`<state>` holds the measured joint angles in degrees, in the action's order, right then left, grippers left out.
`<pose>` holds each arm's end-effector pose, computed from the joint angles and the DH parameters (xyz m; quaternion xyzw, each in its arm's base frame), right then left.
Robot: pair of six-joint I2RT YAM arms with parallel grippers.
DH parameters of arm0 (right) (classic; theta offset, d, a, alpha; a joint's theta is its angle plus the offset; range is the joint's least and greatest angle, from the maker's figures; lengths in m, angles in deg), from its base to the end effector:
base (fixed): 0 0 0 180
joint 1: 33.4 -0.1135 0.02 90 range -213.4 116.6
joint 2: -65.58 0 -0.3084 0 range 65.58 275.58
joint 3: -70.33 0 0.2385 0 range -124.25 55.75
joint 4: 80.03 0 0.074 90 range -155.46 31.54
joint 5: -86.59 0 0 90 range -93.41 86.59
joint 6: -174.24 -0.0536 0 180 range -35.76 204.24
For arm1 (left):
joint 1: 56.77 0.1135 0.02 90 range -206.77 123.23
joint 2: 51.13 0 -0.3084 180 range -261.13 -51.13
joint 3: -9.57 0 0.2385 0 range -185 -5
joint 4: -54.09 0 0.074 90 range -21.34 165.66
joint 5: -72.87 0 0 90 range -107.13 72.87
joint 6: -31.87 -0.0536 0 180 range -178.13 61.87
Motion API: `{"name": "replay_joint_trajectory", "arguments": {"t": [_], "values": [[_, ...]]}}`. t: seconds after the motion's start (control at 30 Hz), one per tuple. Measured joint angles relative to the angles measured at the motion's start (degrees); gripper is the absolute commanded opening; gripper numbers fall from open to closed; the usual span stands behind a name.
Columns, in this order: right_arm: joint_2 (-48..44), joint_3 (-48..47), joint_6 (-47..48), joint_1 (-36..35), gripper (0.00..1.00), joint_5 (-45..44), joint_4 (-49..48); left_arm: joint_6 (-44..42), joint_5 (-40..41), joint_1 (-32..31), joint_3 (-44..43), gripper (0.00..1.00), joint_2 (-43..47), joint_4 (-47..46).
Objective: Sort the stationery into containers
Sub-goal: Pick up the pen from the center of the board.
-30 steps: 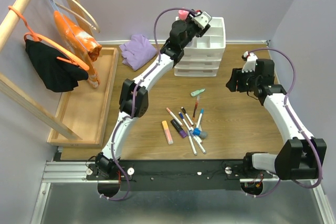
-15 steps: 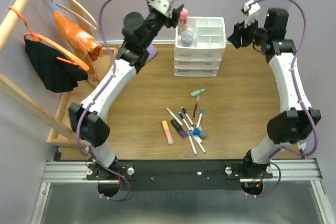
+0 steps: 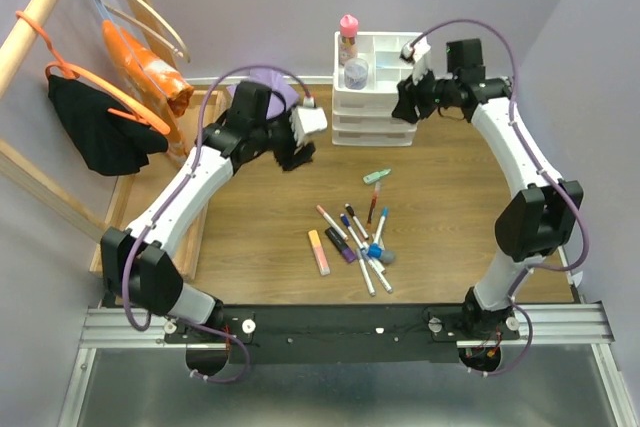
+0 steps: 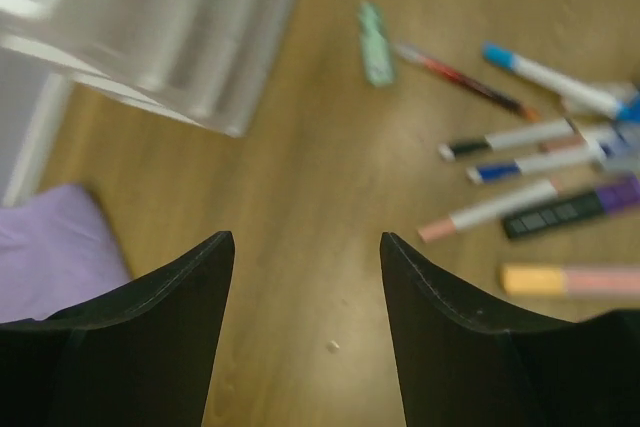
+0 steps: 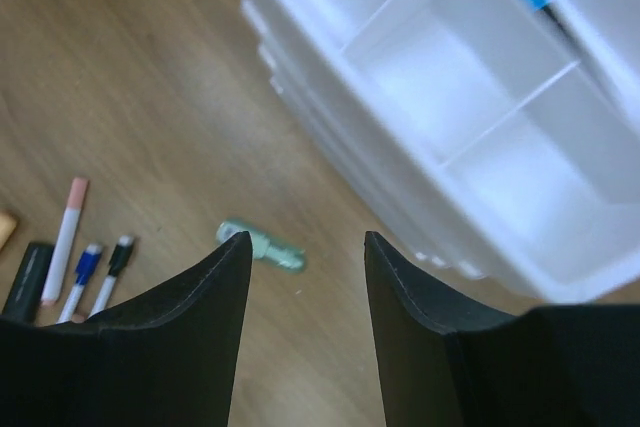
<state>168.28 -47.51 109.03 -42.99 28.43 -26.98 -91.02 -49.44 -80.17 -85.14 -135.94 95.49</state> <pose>0.4019 0.0966 0.4032 -0.3704 0.7898 0.1884 0.4511 0.2904 -0.1569 0.3993 0.5152 0.6748 -0.2031 0.4878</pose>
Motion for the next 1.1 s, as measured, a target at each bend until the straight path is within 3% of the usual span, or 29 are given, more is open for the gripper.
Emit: {"name": "replay_joint_trajectory", "arguments": {"t": [0.17, 0.27, 0.47, 0.83, 1.1], "values": [[-4.31, 9.70, -0.81, -1.57, 0.57, 0.85, 1.62, -19.89, -6.97, -1.29, 6.08, 0.59, 3.26, 19.32], [-7.98, 14.03, -3.10, -1.53, 0.57, 0.83, 1.40, -29.97, -7.85, -3.76, 8.46, 0.52, 2.80, 25.68], [-15.04, 18.34, -11.65, -1.16, 0.57, -0.28, -0.17, -41.13, -8.24, -14.69, 6.69, 0.45, -4.07, 33.14], [-25.46, 20.15, -19.85, 0.26, 0.58, -5.62, -2.71, -42.18, -7.61, -28.55, 9.35, 0.43, -9.40, 28.55], [-32.65, 24.57, -20.96, 0.87, 0.58, -7.30, -3.15, -39.54, -5.22, -30.58, 9.35, 0.43, -15.96, 22.01]]}}
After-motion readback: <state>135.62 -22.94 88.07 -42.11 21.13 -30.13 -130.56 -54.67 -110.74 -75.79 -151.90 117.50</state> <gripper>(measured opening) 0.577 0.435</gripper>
